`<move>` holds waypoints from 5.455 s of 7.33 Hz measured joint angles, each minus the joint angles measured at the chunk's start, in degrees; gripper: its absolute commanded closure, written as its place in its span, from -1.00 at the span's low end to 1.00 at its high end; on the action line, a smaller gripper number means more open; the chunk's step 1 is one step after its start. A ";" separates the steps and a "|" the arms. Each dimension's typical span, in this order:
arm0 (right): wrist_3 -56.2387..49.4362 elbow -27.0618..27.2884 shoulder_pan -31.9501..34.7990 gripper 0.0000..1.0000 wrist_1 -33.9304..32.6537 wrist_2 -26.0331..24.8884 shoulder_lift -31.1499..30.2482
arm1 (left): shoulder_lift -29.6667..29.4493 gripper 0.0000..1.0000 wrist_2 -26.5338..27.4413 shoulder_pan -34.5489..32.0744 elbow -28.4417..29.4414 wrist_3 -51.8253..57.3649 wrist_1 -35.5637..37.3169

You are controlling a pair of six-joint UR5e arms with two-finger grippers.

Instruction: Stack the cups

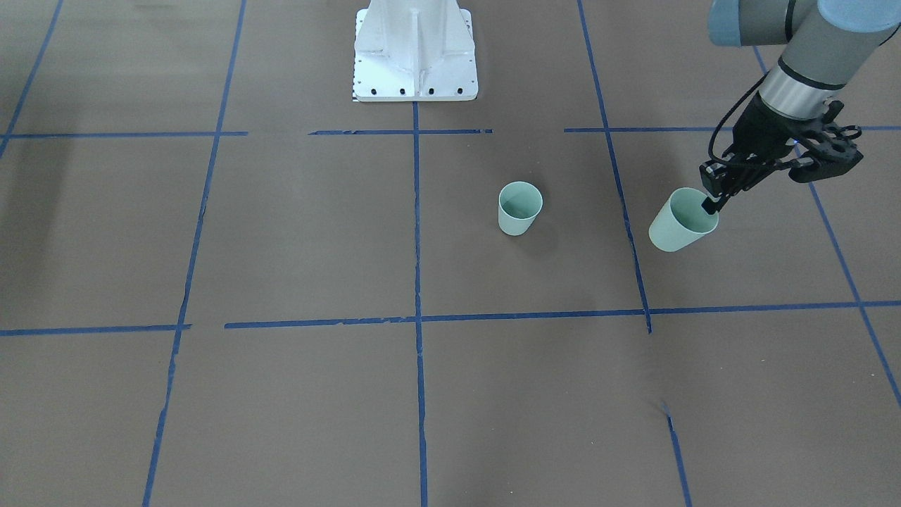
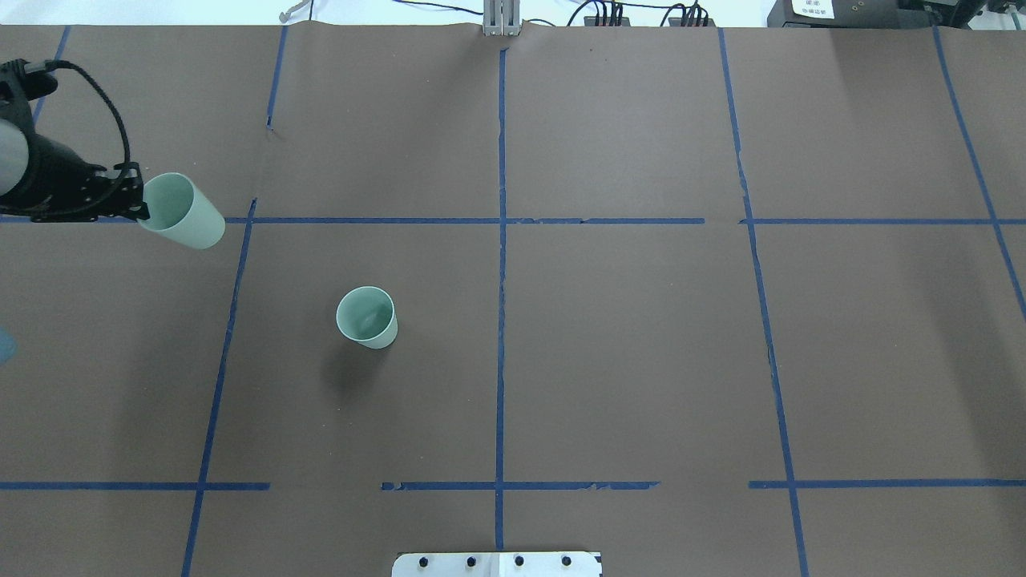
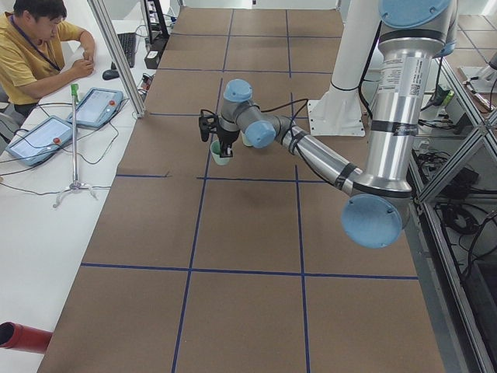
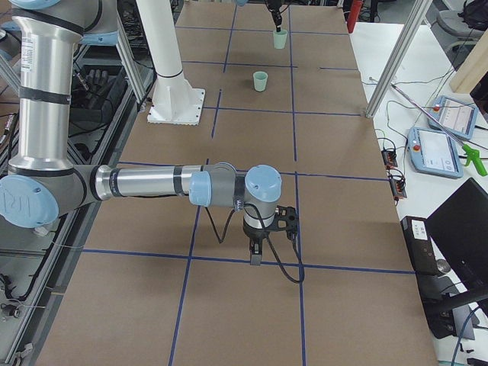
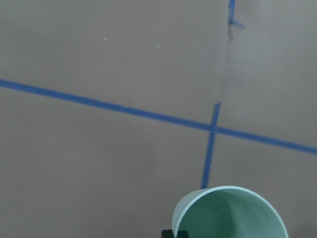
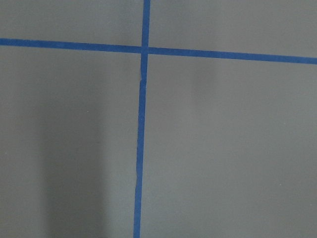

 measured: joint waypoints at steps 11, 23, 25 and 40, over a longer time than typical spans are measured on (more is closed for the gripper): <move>0.00 0.00 0.01 -1.00 0.00 0.00 0.00 | -15.79 -0.53 7.97 18.81 -1.23 -17.40 17.72; 0.00 0.00 0.01 -1.00 0.00 0.00 0.00 | 2.70 -1.00 -7.82 -4.40 -2.19 28.77 10.89; 0.00 0.00 0.01 -1.00 0.00 0.00 0.00 | 11.45 -1.00 -11.95 -18.03 1.40 54.63 10.93; 0.00 0.00 -0.01 -1.00 0.00 0.00 0.00 | 21.10 -1.00 -15.85 -40.94 14.65 88.17 10.95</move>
